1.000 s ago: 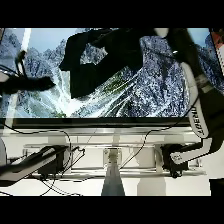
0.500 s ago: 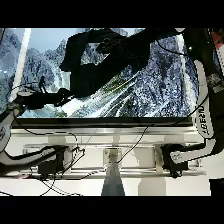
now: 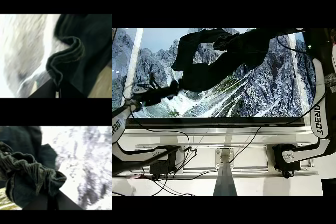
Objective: Fold the clothes and pants, and hang the long-sleeved shirts on hangers.
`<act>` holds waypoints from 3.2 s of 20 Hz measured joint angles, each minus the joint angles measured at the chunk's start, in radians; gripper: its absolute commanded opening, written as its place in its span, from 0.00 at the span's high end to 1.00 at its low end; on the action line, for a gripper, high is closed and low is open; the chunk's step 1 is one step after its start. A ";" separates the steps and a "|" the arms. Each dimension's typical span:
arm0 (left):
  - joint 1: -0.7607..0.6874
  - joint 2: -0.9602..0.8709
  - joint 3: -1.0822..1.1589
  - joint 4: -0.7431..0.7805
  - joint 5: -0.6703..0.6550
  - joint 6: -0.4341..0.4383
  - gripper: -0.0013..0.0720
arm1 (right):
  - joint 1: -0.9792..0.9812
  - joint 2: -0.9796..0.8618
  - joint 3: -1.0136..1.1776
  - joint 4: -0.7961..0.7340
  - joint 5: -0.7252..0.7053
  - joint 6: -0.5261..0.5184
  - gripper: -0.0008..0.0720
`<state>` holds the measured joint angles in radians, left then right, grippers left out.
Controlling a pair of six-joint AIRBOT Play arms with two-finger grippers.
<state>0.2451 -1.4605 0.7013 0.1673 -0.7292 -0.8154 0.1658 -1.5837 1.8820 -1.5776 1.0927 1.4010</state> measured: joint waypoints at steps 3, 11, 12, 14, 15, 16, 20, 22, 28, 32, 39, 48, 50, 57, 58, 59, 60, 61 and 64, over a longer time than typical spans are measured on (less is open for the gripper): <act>0.051 0.053 0.171 -0.020 0.008 0.006 0.96 | -0.101 0.028 0.014 -0.007 -0.006 0.041 0.93; 0.311 0.268 0.613 0.242 0.097 -0.111 0.96 | -0.480 0.150 0.041 0.010 0.070 0.271 0.93; 0.336 0.281 0.627 0.307 0.071 -0.164 0.96 | -0.515 0.156 0.029 0.016 0.124 0.287 0.93; 0.368 0.292 0.635 0.474 -0.015 -0.257 0.96 | -0.563 0.168 -0.018 0.033 0.221 0.302 0.93; 0.378 0.293 0.625 0.565 -0.061 -0.293 0.96 | -0.579 0.177 -0.052 0.035 0.264 0.305 0.93; 0.385 0.295 0.604 0.659 -0.106 -0.322 0.96 | -0.590 0.193 -0.097 0.035 0.295 0.306 0.93; 0.414 0.296 0.459 0.918 -0.203 -0.392 0.96 | -0.604 0.321 -0.364 0.038 0.309 0.289 0.93; 0.430 0.297 0.391 1.001 -0.221 -0.409 0.96 | -0.610 0.433 -0.543 0.030 0.267 0.283 0.93; 0.453 0.297 0.314 1.231 -0.290 -0.423 0.95 | -0.614 0.800 -1.074 0.017 0.216 0.278 0.93; 0.456 0.296 0.299 1.378 -0.360 -0.426 0.95 | -0.614 0.925 -1.258 0.010 0.266 0.261 0.93; 0.457 0.239 0.236 1.595 -0.451 -0.426 0.95 | -0.614 0.970 -1.327 -0.023 0.399 0.132 0.92; 0.455 0.159 0.248 1.661 -0.461 -0.529 0.23 | -0.615 0.958 -1.319 -0.039 0.167 0.116 0.04; 0.452 0.156 0.303 1.638 -0.460 -0.579 0.23 | -0.615 0.908 -1.287 -0.043 0.042 0.150 0.04; 0.379 0.137 0.441 1.136 -0.421 -0.599 0.24 | -0.615 0.527 -1.049 0.054 -0.133 0.196 0.04; 0.345 0.124 0.446 1.054 -0.403 -0.590 0.24 | -0.615 0.488 -1.019 0.086 -0.142 0.195 0.04; 0.301 0.106 0.449 0.980 -0.377 -0.578 0.24 | -0.615 0.459 -0.996 0.114 -0.151 0.184 0.04; 0.253 0.085 0.452 0.925 -0.342 -0.571 0.23 | -0.614 0.441 -0.980 0.135 -0.153 0.169 0.04; 0.198 0.061 0.454 0.883 -0.299 -0.564 0.24 | -0.614 0.428 -0.968 0.150 -0.158 0.152 0.04; 0.017 -0.034 0.463 0.781 -0.107 -0.553 0.24 | -0.614 0.406 -0.949 0.178 -0.151 0.098 0.04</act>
<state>0.2619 -1.4940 1.1641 0.9482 -0.8364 -1.3685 -0.4484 -1.1778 0.9333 -1.3994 0.9421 1.4986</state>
